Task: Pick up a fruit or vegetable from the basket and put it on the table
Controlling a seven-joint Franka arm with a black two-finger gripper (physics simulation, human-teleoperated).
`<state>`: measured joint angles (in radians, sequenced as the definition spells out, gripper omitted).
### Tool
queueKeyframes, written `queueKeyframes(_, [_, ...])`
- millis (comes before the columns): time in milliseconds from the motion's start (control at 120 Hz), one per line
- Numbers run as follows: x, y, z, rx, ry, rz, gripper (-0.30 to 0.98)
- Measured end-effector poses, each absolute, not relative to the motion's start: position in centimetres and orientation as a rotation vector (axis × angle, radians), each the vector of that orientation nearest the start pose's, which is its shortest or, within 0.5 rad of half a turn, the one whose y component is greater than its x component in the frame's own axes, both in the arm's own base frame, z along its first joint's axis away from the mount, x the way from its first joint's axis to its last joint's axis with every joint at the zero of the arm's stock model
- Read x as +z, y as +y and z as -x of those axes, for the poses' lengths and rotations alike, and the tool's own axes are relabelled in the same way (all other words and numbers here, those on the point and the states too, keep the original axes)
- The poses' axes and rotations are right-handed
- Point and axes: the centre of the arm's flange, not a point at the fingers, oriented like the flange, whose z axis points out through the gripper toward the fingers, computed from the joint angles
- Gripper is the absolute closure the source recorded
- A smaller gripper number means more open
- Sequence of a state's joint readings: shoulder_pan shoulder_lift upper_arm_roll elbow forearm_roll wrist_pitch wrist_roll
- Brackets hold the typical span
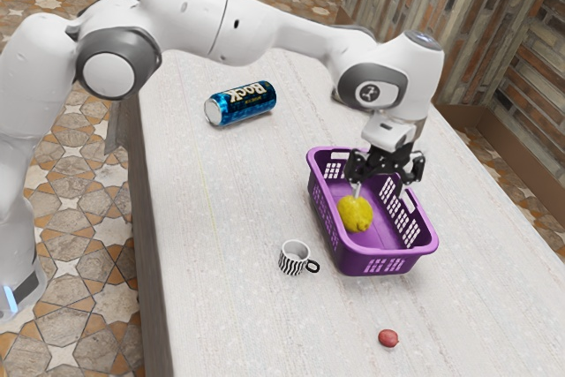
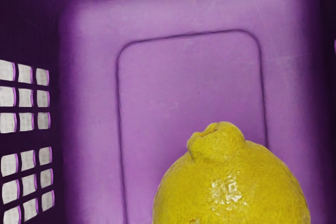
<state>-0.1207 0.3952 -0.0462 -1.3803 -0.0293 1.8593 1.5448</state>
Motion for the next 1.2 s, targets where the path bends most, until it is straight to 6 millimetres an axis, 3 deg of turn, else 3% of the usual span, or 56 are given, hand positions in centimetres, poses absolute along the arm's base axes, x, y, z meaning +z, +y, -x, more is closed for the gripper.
queueKeyframes(167, [47.8,-9.9,-68.2,-0.129,2.35,2.062,0.0])
queueKeyframes(383, [47.1,-8.6,-67.3,-0.114,2.354,2.051,0.0])
queueKeyframes(800, [45.8,-9.6,-67.2,-0.144,2.389,2.003,0.0])
queueKeyframes(1200, [43.5,-9.2,-66.5,-0.119,2.406,2.003,0.0])
